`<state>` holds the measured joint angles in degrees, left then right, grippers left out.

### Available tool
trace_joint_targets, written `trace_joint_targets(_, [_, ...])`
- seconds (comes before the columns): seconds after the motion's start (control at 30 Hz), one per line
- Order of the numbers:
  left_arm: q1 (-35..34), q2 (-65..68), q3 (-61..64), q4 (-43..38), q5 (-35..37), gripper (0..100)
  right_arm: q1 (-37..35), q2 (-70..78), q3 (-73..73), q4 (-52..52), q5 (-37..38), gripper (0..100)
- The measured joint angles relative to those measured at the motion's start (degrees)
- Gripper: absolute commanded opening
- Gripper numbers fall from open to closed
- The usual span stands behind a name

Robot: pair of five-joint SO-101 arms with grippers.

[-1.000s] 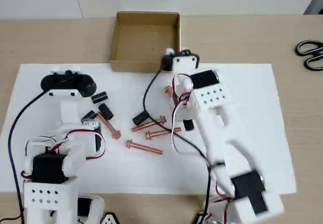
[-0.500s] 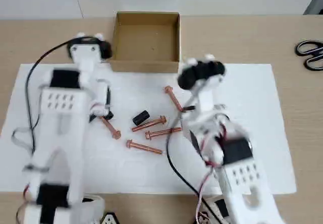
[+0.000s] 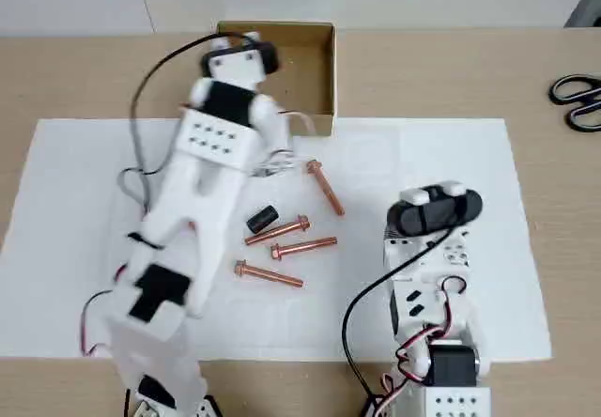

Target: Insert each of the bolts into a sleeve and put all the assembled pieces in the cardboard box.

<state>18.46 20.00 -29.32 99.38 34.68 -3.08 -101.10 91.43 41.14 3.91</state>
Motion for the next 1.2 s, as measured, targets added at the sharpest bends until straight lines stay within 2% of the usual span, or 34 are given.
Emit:
trace_joint_targets(0.17, [5.10, 10.55, -11.69, 0.09, 3.43, 1, 2.55, -1.14, 4.04, -0.44, 0.09, 0.4])
trace_joint_targets(0.3, [5.54, 20.22, -20.66, 0.09, 13.63, 1, 2.37, -1.23, 4.75, -0.53, -3.08, 0.4])
trace_joint_targets(0.4, [5.54, 26.37, -26.20, 0.09, 18.90, 8, 2.81, -1.14, 4.75, -0.53, -5.36, 0.4])
trace_joint_targets(0.53, [6.33, 31.65, -31.56, 0.09, 20.57, 22, 2.81, -1.14, 4.75, -0.53, -5.89, 0.4])
trace_joint_targets(0.63, [6.51, 33.58, -35.87, 0.09, 21.89, 27, 4.40, -1.14, 4.75, -0.53, -5.89, 0.4])
trace_joint_targets(0.83, [6.51, 37.01, -38.15, 0.09, 27.16, 28, 8.09, -1.14, 4.75, -0.53, -5.89, 0.4])
trace_joint_targets(1.2, [6.33, 44.92, -38.95, -0.35, 27.69, 28, 8.79, -1.14, 4.75, -0.53, -6.07, 0.4])
